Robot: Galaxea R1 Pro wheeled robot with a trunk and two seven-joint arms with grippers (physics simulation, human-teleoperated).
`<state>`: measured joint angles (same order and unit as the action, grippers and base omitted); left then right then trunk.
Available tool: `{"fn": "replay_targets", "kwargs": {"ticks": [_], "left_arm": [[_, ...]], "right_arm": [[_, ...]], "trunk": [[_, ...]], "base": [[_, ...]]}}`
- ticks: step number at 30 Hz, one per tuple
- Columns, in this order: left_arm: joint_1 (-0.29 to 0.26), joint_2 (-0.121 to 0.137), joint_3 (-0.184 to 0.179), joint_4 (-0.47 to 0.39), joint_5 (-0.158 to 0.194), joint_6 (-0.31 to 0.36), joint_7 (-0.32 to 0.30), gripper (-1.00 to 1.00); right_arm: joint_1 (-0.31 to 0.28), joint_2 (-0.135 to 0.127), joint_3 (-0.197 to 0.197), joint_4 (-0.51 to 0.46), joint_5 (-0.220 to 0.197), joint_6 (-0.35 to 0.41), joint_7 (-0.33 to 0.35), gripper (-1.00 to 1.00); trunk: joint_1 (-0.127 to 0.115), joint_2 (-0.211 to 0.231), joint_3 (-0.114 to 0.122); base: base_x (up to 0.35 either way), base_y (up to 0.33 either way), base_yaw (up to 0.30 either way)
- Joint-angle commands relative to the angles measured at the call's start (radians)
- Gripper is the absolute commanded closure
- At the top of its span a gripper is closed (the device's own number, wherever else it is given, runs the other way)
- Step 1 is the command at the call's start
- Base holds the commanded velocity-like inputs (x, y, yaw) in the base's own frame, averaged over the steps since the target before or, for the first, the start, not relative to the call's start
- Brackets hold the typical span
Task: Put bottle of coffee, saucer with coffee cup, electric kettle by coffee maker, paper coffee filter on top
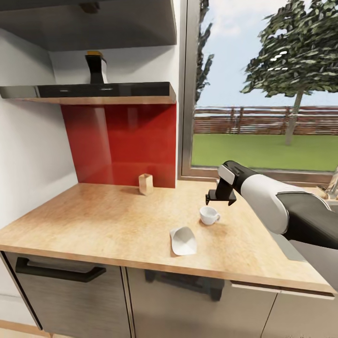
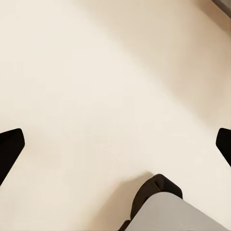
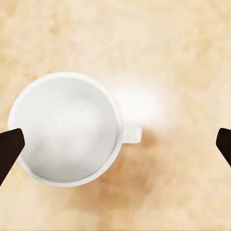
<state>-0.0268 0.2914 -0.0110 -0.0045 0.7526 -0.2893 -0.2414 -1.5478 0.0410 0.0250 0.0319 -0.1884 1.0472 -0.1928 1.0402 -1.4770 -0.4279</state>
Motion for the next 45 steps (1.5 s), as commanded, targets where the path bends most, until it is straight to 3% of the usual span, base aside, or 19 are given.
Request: {"fn": "replay_targets", "kwargs": {"ticks": [1,16,21,45], "left_arm": [[-0.001,0.000,-0.001,0.001,0.007,-0.002,-0.006,-1.00],[-0.001,0.000,-0.001,0.001,0.007,-0.002,-0.006,-1.00],[-0.001,0.000,-0.001,0.001,0.007,-0.002,-0.006,-1.00],[-0.001,-0.002,-0.003,0.001,0.006,-0.002,-0.006,-1.00]], "right_arm": [[-0.002,0.000,0.003,0.002,-0.010,0.000,-0.008,-1.00],[-0.002,0.000,0.003,0.002,-0.008,0.000,-0.009,-1.00],[-0.002,-0.001,0.003,0.002,-0.006,0.000,-0.010,-1.00],[-0.002,-0.001,0.004,0.002,0.000,0.000,-0.043,-1.00]], "trunk": [[0.004,-0.008,-0.004],[0.061,-0.113,-0.051],[0.061,-0.113,-0.051],[0.153,-0.281,-0.127]], "base": [[0.000,0.000,0.000],[0.000,0.000,0.000],[0.000,0.000,0.000],[0.000,0.000,0.000]]}}
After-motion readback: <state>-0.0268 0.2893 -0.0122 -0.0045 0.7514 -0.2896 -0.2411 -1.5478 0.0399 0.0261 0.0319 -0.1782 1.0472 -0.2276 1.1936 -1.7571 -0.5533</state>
